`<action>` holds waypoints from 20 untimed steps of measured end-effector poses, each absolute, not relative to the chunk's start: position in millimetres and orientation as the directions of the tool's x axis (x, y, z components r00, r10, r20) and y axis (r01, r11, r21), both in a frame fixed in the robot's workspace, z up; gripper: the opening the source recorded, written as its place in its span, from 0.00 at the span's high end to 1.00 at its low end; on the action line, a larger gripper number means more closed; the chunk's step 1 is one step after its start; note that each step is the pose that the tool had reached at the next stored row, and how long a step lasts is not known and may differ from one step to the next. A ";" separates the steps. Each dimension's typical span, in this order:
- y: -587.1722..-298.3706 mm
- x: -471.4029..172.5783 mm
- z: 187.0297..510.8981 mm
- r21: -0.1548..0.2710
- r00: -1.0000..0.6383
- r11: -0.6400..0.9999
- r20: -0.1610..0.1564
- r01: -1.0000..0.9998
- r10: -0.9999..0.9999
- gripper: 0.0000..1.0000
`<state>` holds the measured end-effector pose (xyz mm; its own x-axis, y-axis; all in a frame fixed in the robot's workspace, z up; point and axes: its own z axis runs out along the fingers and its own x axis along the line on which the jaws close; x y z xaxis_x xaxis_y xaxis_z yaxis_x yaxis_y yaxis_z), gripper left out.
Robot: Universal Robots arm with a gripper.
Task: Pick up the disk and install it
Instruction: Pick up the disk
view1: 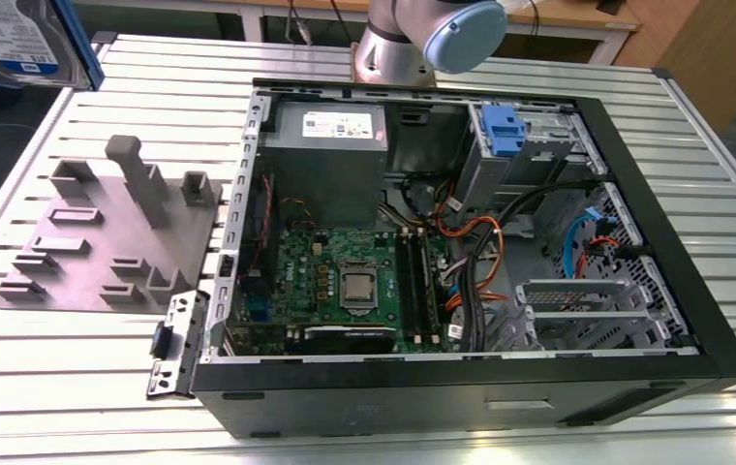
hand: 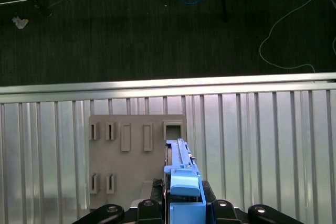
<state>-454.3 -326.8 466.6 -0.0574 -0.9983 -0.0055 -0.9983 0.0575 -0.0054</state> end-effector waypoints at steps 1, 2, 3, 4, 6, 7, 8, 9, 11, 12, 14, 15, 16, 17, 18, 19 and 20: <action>-326.8 -454.0 466.6 -0.005 -0.057 0.057 -0.005 -0.998 -0.998 0.64; -326.8 -453.4 466.7 -0.005 -0.057 0.057 -0.005 -0.998 -0.998 0.64; -326.8 -453.1 466.7 -0.005 -0.057 0.058 -0.005 -0.998 -0.998 0.64; -326.8 -453.1 466.7 -0.005 -0.058 0.058 -0.005 -0.998 -0.998 0.64; -326.8 -453.0 466.6 -0.005 -0.057 0.057 -0.005 -0.998 -0.998 0.64; -326.8 -453.0 466.7 -0.005 -0.057 0.057 -0.005 -0.998 -0.998 0.64; -326.8 -453.0 466.6 -0.005 -0.057 0.057 -0.005 -0.998 -0.998 0.64; -326.8 -453.0 466.6 -0.005 -0.057 0.057 -0.005 -0.998 -0.998 0.64; -326.8 -453.0 467.0 -0.005 -0.057 0.057 -0.005 -0.998 -0.998 0.64; -326.8 -453.0 468.0 -0.005 -0.057 0.057 -0.005 -0.998 -0.998 0.64; -326.7 -453.0 470.1 -0.005 -0.057 0.057 -0.005 -0.998 -0.998 0.64; -326.7 -453.0 471.2 -0.006 -0.057 0.057 -0.005 -0.998 -0.998 0.64; -326.7 -453.0 472.4 -0.005 -0.057 0.057 -0.005 -0.998 -0.998 0.64; -326.7 -453.0 473.6 -0.005 -0.057 0.057 -0.005 -0.998 -0.998 0.64; -326.7 -453.0 474.9 -0.005 -0.057 0.057 -0.005 -0.998 -0.998 0.64; -326.7 -453.0 476.1 -0.005 -0.057 0.057 -0.005 -0.998 -0.998 0.64; -326.7 -453.0 477.6 -0.005 -0.057 0.057 -0.005 -0.998 -0.998 0.64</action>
<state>-453.0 -326.7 477.6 -0.0574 -0.9983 -0.0049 -0.9983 0.0575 -0.0054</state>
